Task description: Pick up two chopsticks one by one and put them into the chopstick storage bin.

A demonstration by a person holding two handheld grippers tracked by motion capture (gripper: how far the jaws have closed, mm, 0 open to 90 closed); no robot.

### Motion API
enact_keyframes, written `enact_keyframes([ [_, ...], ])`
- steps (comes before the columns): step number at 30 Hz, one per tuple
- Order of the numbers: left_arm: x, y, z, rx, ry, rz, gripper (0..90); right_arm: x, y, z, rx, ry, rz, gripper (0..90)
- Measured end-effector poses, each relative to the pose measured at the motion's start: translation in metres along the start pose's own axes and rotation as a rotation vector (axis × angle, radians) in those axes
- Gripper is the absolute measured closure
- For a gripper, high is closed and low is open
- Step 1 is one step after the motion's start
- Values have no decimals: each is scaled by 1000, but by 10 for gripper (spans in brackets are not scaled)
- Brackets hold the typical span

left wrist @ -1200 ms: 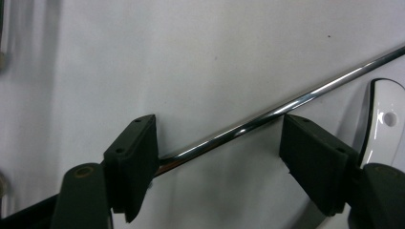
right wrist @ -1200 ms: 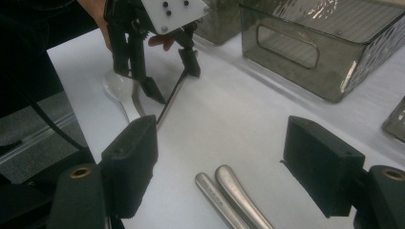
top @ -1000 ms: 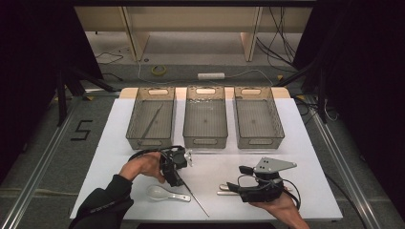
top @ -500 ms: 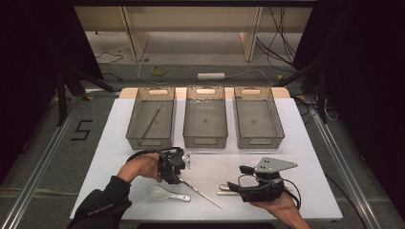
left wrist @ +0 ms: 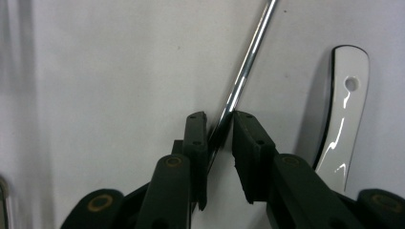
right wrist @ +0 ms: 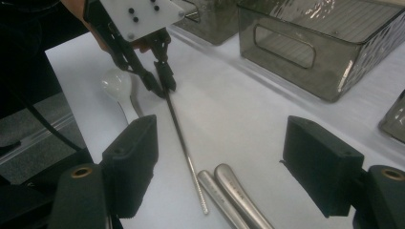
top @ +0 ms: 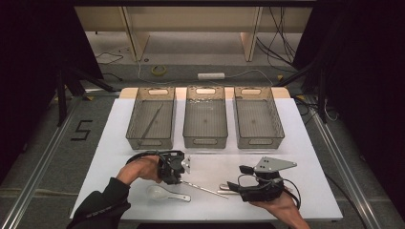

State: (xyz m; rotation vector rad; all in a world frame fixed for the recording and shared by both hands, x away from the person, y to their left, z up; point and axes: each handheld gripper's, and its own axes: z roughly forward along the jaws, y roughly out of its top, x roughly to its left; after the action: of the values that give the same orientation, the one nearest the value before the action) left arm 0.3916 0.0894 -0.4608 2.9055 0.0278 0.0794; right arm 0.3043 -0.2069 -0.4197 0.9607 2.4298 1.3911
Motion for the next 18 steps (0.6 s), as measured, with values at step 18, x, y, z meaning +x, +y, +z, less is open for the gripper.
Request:
enact_keyframes([
  [18, -7, -4, -1, -17, -14, 95, 840, 0, 0, 2, 11, -1, -5, 294],
])
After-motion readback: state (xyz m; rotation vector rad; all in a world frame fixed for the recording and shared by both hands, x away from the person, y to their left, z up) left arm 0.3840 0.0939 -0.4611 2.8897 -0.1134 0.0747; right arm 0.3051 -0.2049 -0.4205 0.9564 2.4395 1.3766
